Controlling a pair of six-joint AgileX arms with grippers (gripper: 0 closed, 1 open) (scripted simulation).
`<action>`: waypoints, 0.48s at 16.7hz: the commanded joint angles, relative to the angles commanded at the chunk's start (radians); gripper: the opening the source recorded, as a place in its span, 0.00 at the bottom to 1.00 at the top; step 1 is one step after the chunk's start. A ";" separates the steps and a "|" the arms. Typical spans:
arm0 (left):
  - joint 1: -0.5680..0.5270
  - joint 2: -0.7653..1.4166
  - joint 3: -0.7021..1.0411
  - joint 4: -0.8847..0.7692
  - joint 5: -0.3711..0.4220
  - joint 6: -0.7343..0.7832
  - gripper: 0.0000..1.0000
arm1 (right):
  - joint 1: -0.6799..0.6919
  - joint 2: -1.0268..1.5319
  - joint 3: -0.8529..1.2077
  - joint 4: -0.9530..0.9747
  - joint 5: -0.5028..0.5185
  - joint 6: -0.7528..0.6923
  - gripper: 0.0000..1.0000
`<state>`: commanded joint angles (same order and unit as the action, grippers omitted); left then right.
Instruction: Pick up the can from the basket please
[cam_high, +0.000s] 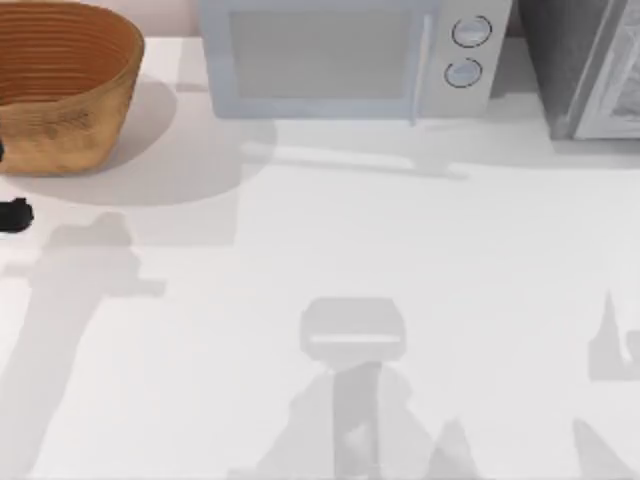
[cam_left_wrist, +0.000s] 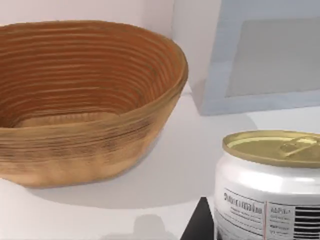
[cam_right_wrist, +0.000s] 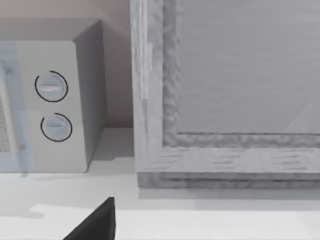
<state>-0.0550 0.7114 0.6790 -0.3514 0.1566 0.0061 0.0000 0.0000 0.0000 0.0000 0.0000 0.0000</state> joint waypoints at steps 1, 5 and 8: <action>0.004 -0.111 -0.102 0.050 -0.016 -0.002 0.00 | 0.000 0.000 0.000 0.000 0.000 0.000 1.00; 0.027 -0.473 -0.446 0.222 -0.087 -0.006 0.00 | 0.000 0.000 0.000 0.000 0.000 0.000 1.00; 0.045 -0.639 -0.608 0.310 -0.133 -0.007 0.00 | 0.000 0.000 0.000 0.000 0.000 0.000 1.00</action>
<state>-0.0102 0.0728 0.0712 -0.0413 0.0238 -0.0004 0.0000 0.0000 0.0000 0.0000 0.0000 0.0000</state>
